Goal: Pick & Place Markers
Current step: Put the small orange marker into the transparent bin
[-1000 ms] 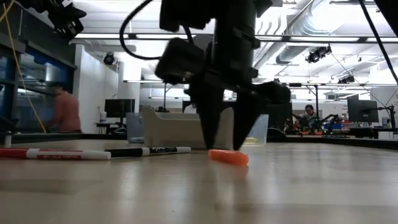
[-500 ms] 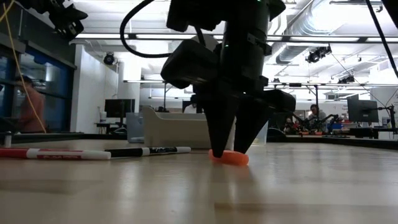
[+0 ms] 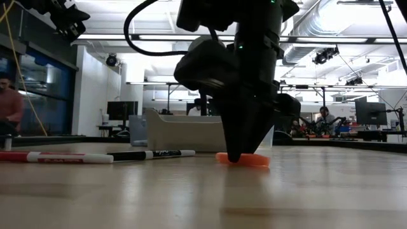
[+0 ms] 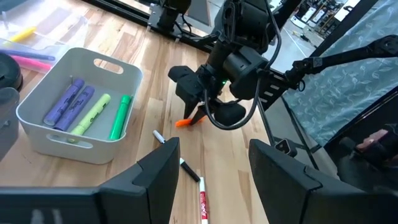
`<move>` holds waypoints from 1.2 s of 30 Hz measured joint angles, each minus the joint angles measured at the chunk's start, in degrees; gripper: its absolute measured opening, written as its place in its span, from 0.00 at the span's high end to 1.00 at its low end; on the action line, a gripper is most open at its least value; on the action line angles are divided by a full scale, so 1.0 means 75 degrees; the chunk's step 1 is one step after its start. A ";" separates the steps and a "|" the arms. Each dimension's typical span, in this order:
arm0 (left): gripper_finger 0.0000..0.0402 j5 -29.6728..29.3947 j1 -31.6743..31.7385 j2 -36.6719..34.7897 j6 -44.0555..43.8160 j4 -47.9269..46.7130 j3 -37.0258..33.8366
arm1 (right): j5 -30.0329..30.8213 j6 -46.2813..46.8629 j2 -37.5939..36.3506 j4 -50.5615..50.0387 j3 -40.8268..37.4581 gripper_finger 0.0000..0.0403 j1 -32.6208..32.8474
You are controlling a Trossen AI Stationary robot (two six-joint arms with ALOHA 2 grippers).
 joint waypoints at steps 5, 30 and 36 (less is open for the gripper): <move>0.53 0.0003 0.0000 0.0000 -0.0002 0.0000 -0.0003 | -0.0084 -0.0215 0.0004 -0.0117 0.0000 0.89 0.0000; 0.53 -0.0095 -0.0001 0.0006 -0.0005 0.0000 -0.0003 | 0.0081 0.0501 0.0093 -0.3426 0.2094 0.92 0.0118; 0.53 -0.0098 0.0000 0.0006 -0.0032 0.0000 -0.0003 | 0.0505 0.0745 -0.0357 -0.3930 0.2085 0.93 0.0294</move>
